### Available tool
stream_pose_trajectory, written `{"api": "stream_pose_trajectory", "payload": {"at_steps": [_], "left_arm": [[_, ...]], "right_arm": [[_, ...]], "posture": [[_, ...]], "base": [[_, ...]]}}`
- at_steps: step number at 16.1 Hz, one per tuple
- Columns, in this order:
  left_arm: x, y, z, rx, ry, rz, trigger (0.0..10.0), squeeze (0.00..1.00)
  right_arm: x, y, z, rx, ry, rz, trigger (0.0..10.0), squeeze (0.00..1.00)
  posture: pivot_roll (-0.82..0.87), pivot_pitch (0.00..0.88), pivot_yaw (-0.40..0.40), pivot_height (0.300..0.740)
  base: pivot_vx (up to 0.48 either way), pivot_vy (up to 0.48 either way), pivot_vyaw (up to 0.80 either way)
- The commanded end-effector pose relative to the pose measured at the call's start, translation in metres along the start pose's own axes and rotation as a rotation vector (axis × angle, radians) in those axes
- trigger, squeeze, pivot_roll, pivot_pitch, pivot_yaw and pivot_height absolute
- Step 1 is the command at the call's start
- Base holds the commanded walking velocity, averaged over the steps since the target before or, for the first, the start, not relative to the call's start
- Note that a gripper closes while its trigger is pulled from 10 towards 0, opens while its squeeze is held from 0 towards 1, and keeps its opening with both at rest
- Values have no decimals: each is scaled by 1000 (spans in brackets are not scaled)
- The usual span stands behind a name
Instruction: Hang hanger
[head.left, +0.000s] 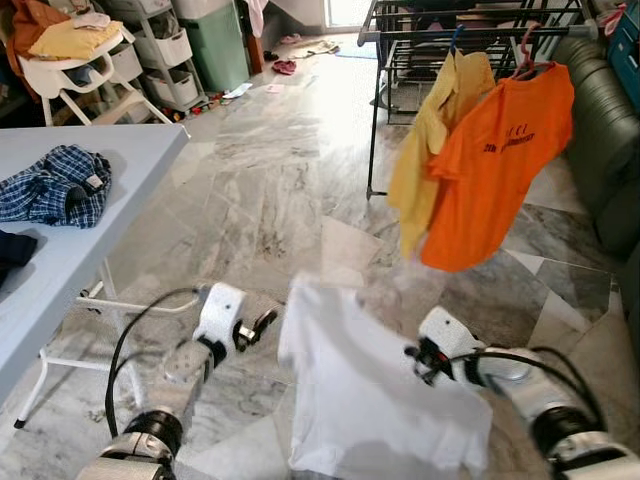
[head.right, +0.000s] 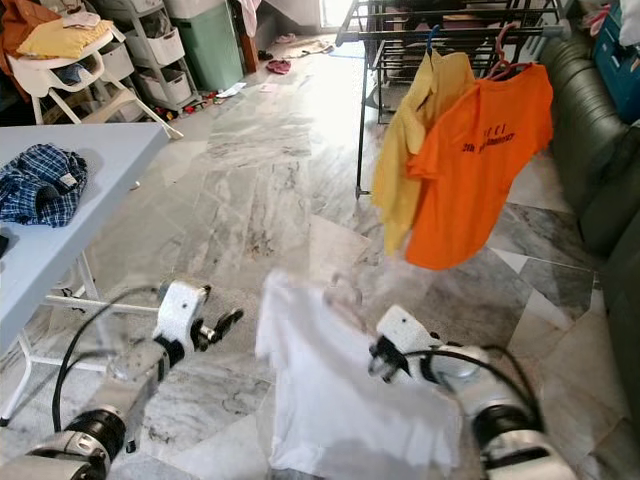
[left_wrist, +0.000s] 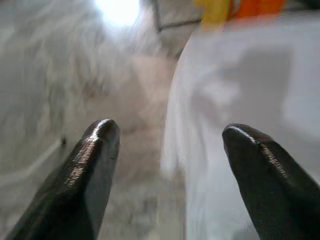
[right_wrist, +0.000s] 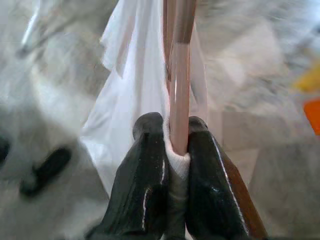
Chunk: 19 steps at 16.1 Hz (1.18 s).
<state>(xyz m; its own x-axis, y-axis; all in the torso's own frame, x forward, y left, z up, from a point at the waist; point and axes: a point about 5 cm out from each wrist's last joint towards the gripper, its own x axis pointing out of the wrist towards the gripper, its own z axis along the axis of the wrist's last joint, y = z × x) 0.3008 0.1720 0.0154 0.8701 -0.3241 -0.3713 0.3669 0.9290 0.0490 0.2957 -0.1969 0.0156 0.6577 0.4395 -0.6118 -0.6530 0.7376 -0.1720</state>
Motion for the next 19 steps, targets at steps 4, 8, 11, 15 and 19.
{"api": "stream_pose_trajectory", "payload": {"at_steps": [4,8,11,15,19], "left_arm": [[-19,2,-49,-163,212,162,10000,1000],[-39,-13,-90,-223,382,220,10000,1000],[-50,-24,-107,-260,457,222,10000,1000],[-51,-34,-112,-274,483,204,10000,600],[-50,-36,-112,-335,471,244,10000,0]], "right_arm": [[9,0,-8,413,-42,-383,0,0],[10,15,-29,591,25,-530,0,0],[8,30,-49,659,108,-568,0,0],[8,46,-61,603,144,-528,0,0],[18,76,-61,506,183,-436,0,0]], "posture": [[-172,0,98,740],[-196,0,95,740],[-201,0,87,740],[-197,0,66,740],[-173,0,46,740]], "base": [[0,0,0],[0,0,0],[0,0,0],[0,0,0],[0,0,0]]}}
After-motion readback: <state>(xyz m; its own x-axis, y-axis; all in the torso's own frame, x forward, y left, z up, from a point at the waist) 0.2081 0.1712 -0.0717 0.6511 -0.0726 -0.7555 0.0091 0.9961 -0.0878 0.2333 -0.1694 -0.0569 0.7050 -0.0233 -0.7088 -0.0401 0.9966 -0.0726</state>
